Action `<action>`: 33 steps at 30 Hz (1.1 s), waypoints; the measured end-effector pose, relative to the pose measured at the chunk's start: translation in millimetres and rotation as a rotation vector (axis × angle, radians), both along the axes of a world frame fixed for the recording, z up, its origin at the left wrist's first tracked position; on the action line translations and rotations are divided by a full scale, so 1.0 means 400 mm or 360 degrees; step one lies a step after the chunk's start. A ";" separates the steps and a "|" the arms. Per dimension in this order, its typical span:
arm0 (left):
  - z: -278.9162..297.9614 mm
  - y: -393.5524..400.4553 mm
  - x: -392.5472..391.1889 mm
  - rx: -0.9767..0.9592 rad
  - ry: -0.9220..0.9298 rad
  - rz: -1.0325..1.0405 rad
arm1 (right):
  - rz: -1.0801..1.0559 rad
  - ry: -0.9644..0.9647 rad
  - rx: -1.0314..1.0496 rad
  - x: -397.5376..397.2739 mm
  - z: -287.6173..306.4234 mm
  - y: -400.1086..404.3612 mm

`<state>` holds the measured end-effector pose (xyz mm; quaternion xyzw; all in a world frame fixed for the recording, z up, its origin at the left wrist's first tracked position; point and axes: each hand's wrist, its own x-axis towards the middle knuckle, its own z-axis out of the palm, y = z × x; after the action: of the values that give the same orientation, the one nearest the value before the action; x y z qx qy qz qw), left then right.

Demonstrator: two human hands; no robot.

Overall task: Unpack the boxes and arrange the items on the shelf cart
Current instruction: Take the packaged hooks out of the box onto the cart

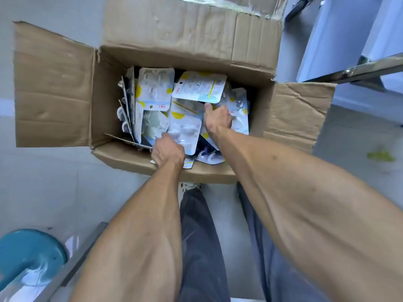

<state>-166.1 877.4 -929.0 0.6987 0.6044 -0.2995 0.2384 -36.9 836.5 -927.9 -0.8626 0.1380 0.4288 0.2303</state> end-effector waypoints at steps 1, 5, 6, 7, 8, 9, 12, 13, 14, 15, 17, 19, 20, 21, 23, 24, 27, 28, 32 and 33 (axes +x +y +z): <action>-0.020 0.008 -0.008 0.0043 -0.0032 -0.0146 | -0.0041 -0.0051 0.0009 -0.008 -0.021 0.005; -0.072 0.045 -0.024 0.0127 -0.0127 -0.0468 | -0.0204 -0.0396 0.0041 -0.055 -0.065 0.027; -0.077 0.049 -0.024 0.0164 -0.0147 -0.0511 | -0.0259 -0.0463 0.0064 -0.059 -0.066 0.041; -0.079 0.051 -0.021 0.0190 -0.0169 -0.0548 | -0.0378 -0.0490 0.0095 -0.057 -0.064 0.054; -0.079 0.051 -0.018 0.0200 -0.0185 -0.0573 | -0.0552 -0.0478 0.0137 -0.049 -0.059 0.068; -0.078 0.052 -0.014 0.0202 -0.0194 -0.0569 | -0.0728 -0.0442 0.0164 -0.038 -0.053 0.078; -0.066 0.055 0.006 0.0136 -0.0200 -0.0510 | -0.0739 -0.0406 0.0174 -0.008 -0.044 0.086; -0.063 0.055 0.014 0.0093 -0.0202 -0.0536 | -0.0638 -0.0424 0.0165 0.001 -0.044 0.086; -0.061 0.053 0.020 0.0057 -0.0202 -0.0578 | -0.0547 -0.0442 0.0138 0.012 -0.043 0.086; -0.060 0.050 0.025 0.0039 -0.0192 -0.0621 | -0.0466 -0.0459 0.0102 0.021 -0.041 0.087; -0.062 0.045 0.034 0.0059 -0.0146 -0.0693 | -0.0287 -0.0520 0.0037 0.036 -0.039 0.091; -0.072 0.040 0.039 0.0093 -0.0087 -0.0707 | -0.0203 -0.0520 0.0100 0.049 -0.041 0.098; -0.076 0.037 0.040 0.0101 -0.0060 -0.0703 | -0.0255 -0.0479 0.0176 0.057 -0.045 0.102; -0.079 0.033 0.039 0.0110 -0.0042 -0.0704 | -0.0347 -0.0439 0.0249 0.065 -0.047 0.106; -0.082 0.025 0.040 0.0133 -0.0033 -0.0724 | -0.0493 -0.0422 0.0322 0.082 -0.057 0.116; -0.083 0.021 0.042 0.0139 -0.0040 -0.0737 | -0.0527 -0.0439 0.0325 0.091 -0.062 0.121; -0.093 0.009 0.045 0.0144 -0.0018 -0.0828 | -0.0519 -0.0468 0.0264 0.110 -0.066 0.138; -0.096 0.007 0.047 0.0152 -0.0007 -0.0856 | -0.0527 -0.0460 0.0238 0.114 -0.069 0.142; -0.097 0.006 0.047 0.0163 0.0042 -0.0875 | -0.0696 -0.0416 0.0155 0.109 -0.054 0.114; -0.094 0.008 0.042 0.0158 0.0045 -0.0852 | -0.0766 -0.0404 0.0118 0.099 -0.046 0.093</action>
<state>-149.3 880.6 -966.6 0.8402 0.4153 -0.3317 0.1078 2.6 873.7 -946.4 -0.8429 0.2932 0.2549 0.3724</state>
